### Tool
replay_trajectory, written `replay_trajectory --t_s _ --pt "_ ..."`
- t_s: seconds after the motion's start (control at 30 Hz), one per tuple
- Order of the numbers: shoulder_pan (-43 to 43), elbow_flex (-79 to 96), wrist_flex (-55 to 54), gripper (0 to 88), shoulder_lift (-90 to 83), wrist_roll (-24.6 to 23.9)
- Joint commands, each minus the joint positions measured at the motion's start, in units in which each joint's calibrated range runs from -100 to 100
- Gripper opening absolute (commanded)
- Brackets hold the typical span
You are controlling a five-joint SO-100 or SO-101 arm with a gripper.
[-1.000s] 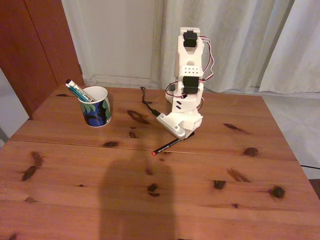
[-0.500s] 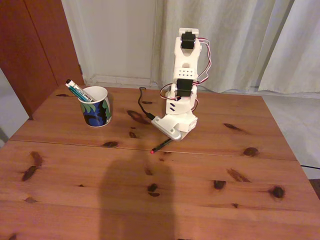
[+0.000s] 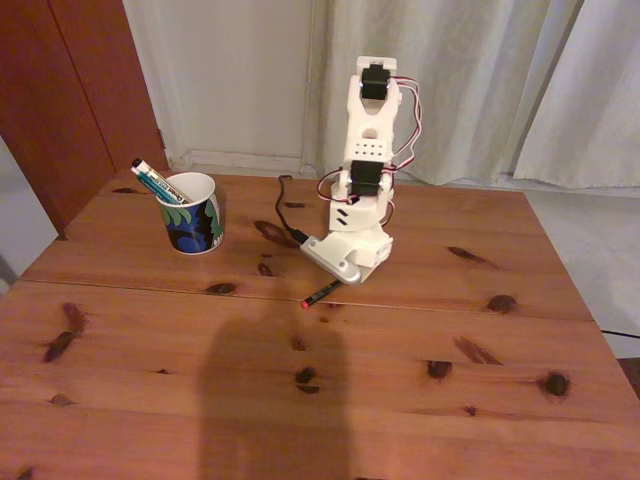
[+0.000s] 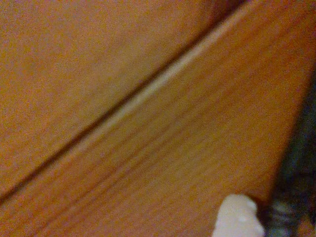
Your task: Clean up the desk and place the pens and markers into the cup
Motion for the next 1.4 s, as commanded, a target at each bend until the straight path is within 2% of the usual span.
replay_trajectory --t_s 0.0,0.27,0.4,0.77,1.37 --pt "1.5 -2.2 -3.5 11.0 0.2 1.4" --pt "1.8 -2.0 -4.3 10.3 0.2 1.4" --pt "1.8 -1.6 -5.1 0.0 0.2 1.4" --pt "3.4 -2.1 -12.5 1.0 -1.1 0.9" --pt "10.9 10.0 -15.2 1.1 -35.0 0.9"
